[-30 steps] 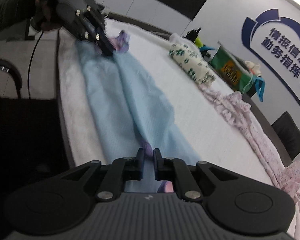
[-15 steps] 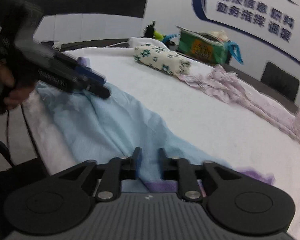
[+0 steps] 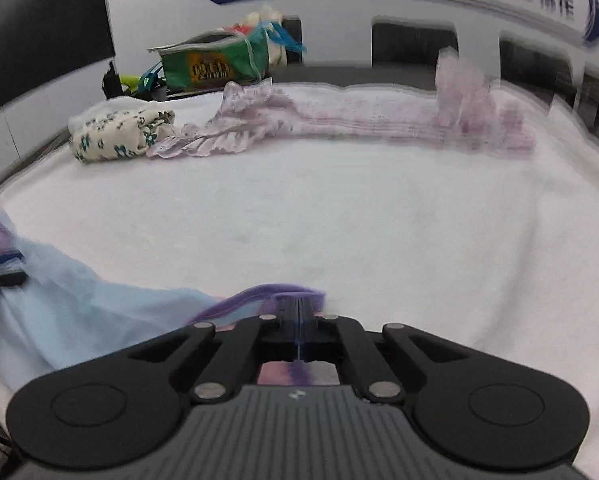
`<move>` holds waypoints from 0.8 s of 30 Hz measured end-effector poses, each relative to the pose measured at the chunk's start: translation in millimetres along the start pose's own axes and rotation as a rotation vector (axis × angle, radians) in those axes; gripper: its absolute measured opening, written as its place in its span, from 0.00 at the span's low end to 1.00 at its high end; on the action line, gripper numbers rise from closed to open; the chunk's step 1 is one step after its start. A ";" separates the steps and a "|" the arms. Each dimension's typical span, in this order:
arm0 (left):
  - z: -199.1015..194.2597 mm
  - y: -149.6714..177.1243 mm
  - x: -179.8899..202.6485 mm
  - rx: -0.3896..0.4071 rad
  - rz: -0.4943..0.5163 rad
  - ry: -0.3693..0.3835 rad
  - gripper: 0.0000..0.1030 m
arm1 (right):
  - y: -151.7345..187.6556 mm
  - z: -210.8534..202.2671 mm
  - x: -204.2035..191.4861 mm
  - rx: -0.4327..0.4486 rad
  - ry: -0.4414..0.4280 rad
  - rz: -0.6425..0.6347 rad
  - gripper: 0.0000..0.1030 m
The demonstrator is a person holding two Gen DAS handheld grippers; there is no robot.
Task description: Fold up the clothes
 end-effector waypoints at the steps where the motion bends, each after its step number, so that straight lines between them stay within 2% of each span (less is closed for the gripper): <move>1: 0.3 -0.1 -0.1 -0.001 0.000 0.003 0.43 | 3.2 -4.4 6.6 -0.002 0.042 0.002 0.00; 3: 1.0 -0.3 0.0 -0.004 0.003 0.011 0.45 | 11.4 -10.1 24.3 -0.008 0.139 0.001 0.02; 4: 1.4 -0.4 0.1 -0.005 0.004 0.014 0.47 | 11.5 -9.4 28.0 -0.006 0.161 0.006 0.03; 6: 2.0 -0.4 0.7 -0.007 0.011 0.018 0.49 | 13.9 -26.2 25.1 0.028 0.127 0.012 0.06; 7: 2.2 -0.3 1.6 -0.007 0.016 0.016 0.50 | 14.2 -38.5 15.9 0.069 0.057 -0.030 0.07; 8: 2.4 -0.2 2.4 -0.008 0.020 0.014 0.50 | 14.6 -51.7 5.7 0.112 -0.021 -0.078 0.17; 9: 2.4 -0.2 2.6 -0.008 0.021 0.014 0.50 | 15.5 -65.7 -4.7 0.155 -0.098 -0.126 0.37; 11: 2.4 -0.1 2.5 -0.008 0.019 0.017 0.51 | 21.4 -77.3 -29.1 0.209 -0.227 -0.327 0.53; 12: 2.5 -0.1 2.6 -0.008 0.019 0.017 0.51 | 25.5 -83.2 -41.2 0.235 -0.291 -0.430 0.52; 13: 2.7 -0.1 2.7 -0.008 0.020 0.016 0.51 | 28.3 -76.1 -41.7 0.176 -0.324 -0.462 0.52; 15: 3.1 -0.1 2.7 -0.007 0.021 0.015 0.51 | 33.7 -60.1 -39.3 0.038 -0.383 -0.507 0.36; 16: 3.2 -0.1 2.9 -0.007 0.022 0.013 0.51 | 34.8 -53.9 -35.3 -0.006 -0.417 -0.491 0.34; 17: 3.2 0.0 3.1 -0.007 0.023 0.012 0.51 | 35.5 -48.2 -31.1 -0.048 -0.452 -0.470 0.23; 18: 3.2 -0.1 3.1 -0.007 0.023 0.011 0.51 | 36.1 -42.7 -26.9 -0.089 -0.486 -0.448 0.07; 19: 3.2 -0.1 2.9 -0.007 0.021 0.012 0.51 | 36.6 -37.4 -22.6 -0.131 -0.520 -0.426 0.04; 22: 3.0 -0.2 2.4 -0.007 0.017 0.014 0.51 | 43.5 -51.1 -20.7 -0.174 -0.573 -0.401 0.01; 24: 3.7 -0.6 2.4 -0.009 0.018 0.017 0.51 | 49.7 -64.4 -21.2 -0.174 -0.561 -0.389 0.01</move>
Point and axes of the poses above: each gripper's, at about its wrist camera, not at the fingertips, and z roughly the way its jaws point, x to its right, y to its underside, the point moved 9 cm from there along z, roughly the way its jaws point, and after that the axes turned 5 degrees about -z, right-handed, at the moved point
